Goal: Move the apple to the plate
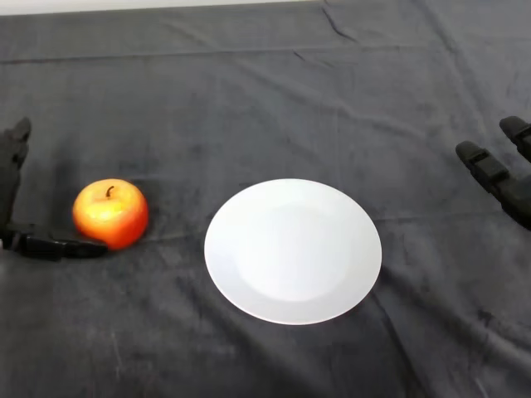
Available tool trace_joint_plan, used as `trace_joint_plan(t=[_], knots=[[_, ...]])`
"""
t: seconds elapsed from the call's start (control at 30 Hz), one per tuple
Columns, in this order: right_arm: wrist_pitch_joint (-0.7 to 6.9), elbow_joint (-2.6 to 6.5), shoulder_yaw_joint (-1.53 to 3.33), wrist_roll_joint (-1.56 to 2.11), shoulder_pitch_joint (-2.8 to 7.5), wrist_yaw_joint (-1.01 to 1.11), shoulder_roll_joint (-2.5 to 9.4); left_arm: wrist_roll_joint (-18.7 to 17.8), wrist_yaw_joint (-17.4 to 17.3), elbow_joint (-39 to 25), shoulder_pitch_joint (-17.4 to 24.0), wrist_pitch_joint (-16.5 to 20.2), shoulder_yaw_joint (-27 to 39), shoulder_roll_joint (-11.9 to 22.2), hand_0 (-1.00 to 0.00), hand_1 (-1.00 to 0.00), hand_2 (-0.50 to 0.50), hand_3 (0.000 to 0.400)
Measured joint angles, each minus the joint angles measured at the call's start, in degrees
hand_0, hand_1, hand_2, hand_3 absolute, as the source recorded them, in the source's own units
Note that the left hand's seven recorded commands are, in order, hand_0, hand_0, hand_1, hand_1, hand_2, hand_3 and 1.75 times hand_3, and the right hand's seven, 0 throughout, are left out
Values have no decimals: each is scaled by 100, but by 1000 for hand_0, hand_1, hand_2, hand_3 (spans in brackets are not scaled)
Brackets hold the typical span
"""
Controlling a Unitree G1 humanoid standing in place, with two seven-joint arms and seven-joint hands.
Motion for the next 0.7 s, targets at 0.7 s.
trace_joint_plan(t=[0.7], knots=[[0, 0, 0, 0, 0, 0, 0, 158, -5, -205, 8, 157, -478, -506, 0, 0, 0, 0]])
